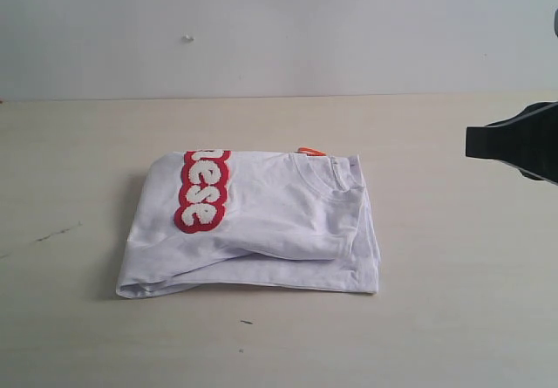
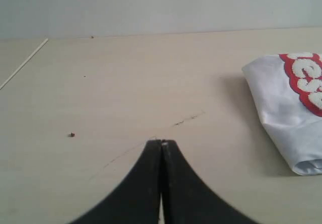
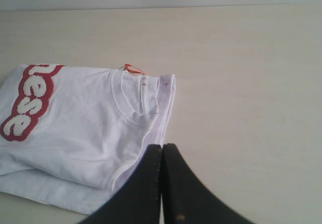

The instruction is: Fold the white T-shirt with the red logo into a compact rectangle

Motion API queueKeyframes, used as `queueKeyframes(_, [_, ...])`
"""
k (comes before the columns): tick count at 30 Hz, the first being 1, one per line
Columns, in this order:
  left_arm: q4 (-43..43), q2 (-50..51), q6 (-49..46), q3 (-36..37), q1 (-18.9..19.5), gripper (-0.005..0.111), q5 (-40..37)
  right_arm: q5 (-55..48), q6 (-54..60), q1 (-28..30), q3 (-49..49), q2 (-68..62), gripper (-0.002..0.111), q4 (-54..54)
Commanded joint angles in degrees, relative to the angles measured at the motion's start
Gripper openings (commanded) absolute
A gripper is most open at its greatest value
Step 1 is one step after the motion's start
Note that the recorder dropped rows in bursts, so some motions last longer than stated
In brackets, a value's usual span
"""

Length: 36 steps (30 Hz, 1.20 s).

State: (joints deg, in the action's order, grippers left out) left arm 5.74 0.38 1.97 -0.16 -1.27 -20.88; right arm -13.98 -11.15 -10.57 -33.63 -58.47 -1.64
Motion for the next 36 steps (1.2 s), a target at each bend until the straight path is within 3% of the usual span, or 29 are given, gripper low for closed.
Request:
queueKeyframes(1, [-0.61, -0.38, -0.01, 0.16, 0.11, 0.0, 0.47, 0.4, 0.07, -0.13, 0.24, 0.48, 0.0, 0.03])
queueKeyframes(9, [-0.61, -0.38, -0.01, 0.16, 0.11, 0.0, 0.47, 0.4, 0.29, -0.13, 0.24, 0.48, 0.0, 0.38])
queueKeyframes(25, [-0.51, -0.38, -0.01, 0.16, 0.11, 0.0, 0.47, -0.13, 4.03, -0.13, 0.24, -0.8, 0.0, 15.78])
queueKeyframes(31, [-0.51, -0.38, -0.01, 0.16, 0.11, 0.0, 0.47, -8.91, 0.74, 1.68, 0.24, 7.06, 0.0, 15.4])
queueKeyframes(36, [-0.51, -0.38, -0.01, 0.16, 0.11, 0.0, 0.47, -11.58, -0.26, 8.01, 4.21, 18.16, 0.0, 15.3])
